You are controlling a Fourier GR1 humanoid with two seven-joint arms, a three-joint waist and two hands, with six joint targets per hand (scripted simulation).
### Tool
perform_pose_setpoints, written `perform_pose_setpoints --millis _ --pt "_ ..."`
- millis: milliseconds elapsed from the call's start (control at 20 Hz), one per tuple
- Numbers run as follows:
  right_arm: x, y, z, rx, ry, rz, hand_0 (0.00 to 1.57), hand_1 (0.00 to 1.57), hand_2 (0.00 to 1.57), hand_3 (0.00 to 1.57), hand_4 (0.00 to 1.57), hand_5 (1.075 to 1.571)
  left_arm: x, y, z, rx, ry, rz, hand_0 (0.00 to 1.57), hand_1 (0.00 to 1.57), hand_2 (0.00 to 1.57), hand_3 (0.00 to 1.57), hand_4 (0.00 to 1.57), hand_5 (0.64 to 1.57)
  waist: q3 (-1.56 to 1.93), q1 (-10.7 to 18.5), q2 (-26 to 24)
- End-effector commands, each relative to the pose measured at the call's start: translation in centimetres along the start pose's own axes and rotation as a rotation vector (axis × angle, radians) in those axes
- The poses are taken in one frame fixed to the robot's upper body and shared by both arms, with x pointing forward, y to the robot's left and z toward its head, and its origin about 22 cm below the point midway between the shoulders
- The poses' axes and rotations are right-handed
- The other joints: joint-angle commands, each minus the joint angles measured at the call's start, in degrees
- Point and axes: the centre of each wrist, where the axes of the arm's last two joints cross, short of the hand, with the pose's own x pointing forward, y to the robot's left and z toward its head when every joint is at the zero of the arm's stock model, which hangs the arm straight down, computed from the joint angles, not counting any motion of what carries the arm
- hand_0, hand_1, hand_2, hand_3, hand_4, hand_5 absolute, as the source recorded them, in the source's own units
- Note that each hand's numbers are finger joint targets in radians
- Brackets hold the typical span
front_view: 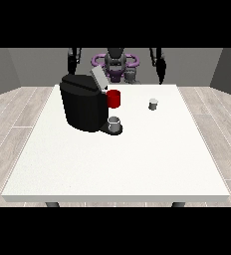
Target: Insert the coffee pod into the coffee machine and close the lid
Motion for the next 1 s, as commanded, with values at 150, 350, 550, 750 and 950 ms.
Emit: perform_pose_setpoints --millis 150,350,550,750,950 --pt "-1.4 -0.5 0.7 -0.071 0.059 -0.004 0.0 0.0 0.0 0.0 0.0 1.571 0.6 3.3 1.2 -0.158 -0.013 -0.159 0.0 0.0 0.0 0.0 0.0 1.571 1.25 1.3 -4.2" --pt "-1.6 -2.0 0.1 -0.233 0.005 0.144 0.0 0.0 0.0 0.0 0.0 1.571 0.6 3.0 1.3 -0.265 -0.17 -0.309 0.0 0.0 0.0 0.0 0.0 1.571 1.21 0.8 -1.8" --pt "-0.7 -0.5 -1.0 -0.249 0.006 0.149 0.0 0.0 0.0 0.0 0.0 1.571 1.2 4.8 0.6 -0.283 -0.166 -0.391 0.0 0.0 0.0 0.0 0.0 1.571 1.22 0.7 -1.5" --pt "0.6 0.7 -1.0 -0.146 -0.061 0.133 0.0 0.0 0.0 0.0 0.0 1.571 1.4 8.5 -2.0 -0.207 -0.126 -0.5 0.0 0.0 0.0 0.0 0.0 1.571 1.21 -5.5 2.3" --pt "1.7 1.7 -2.4 -0.124 -0.1 0.141 0.0 0.0 0.0 0.0 0.0 1.571 3.7 9.8 -4.7 -0.212 -0.075 -0.542 0.0 0.0 0.0 0.0 0.0 1.571 1.22 -6.7 4.8"
